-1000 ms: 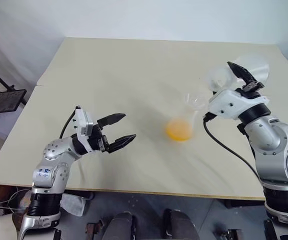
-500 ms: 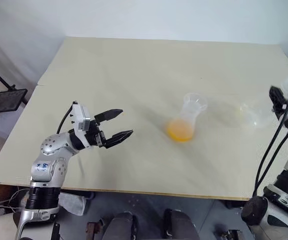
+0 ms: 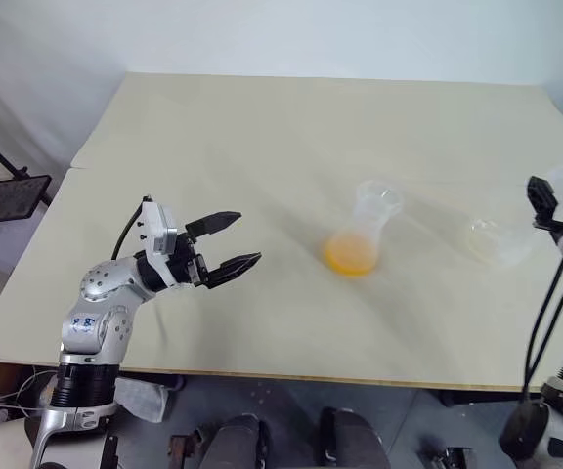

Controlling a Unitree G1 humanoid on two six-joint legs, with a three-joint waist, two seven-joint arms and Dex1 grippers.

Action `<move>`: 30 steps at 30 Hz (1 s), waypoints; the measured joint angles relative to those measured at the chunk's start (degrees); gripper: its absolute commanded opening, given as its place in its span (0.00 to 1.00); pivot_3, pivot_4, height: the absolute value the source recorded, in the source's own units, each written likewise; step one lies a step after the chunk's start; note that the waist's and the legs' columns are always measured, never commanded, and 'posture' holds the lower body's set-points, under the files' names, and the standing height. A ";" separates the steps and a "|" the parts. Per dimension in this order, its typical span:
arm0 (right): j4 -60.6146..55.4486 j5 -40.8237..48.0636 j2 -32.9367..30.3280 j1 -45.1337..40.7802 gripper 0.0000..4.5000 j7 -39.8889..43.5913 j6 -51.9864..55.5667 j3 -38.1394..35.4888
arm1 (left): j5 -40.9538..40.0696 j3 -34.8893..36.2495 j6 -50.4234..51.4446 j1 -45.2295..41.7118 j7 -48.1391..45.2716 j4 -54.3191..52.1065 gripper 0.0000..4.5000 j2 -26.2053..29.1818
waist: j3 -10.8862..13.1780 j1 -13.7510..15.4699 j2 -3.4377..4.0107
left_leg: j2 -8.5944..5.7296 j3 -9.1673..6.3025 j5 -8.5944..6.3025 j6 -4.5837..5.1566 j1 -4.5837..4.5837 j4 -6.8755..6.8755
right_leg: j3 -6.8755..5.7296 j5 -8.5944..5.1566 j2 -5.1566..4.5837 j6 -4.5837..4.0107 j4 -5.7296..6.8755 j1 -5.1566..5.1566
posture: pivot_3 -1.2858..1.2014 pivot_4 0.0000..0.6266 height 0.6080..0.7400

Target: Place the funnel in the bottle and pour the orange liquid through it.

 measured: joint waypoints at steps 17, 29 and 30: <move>-17.24 16.27 -5.48 36.70 1.00 29.48 -8.30 -6.39 | 2.17 0.01 0.43 2.73 -2.23 1.93 1.00 4.59 | 0.00 0.45 -0.02 | 0.08 0.08 0.00 0.01 0.09 -0.07 | 0.07 0.02 0.06 0.03 -0.44 0.20 | 0.52 0.24 1.00; -17.74 16.03 -6.09 42.67 1.00 51.86 -28.74 4.95 | 5.06 5.68 -3.76 12.14 -1.63 -0.69 1.00 10.38 | 0.01 0.62 -0.05 | 0.12 -0.10 -0.02 -0.03 0.17 -0.11 | 0.13 0.02 -0.22 0.02 -0.57 0.29 | 0.52 0.24 1.00; -17.41 16.03 -6.10 42.31 1.00 52.31 -29.19 5.73 | 5.34 6.16 -4.28 12.74 -1.25 -0.69 1.00 10.40 | 0.01 0.74 -0.05 | 0.13 -0.15 -0.03 -0.04 0.18 -0.10 | 0.09 0.01 -0.26 0.01 -0.60 0.34 | 0.52 0.24 1.00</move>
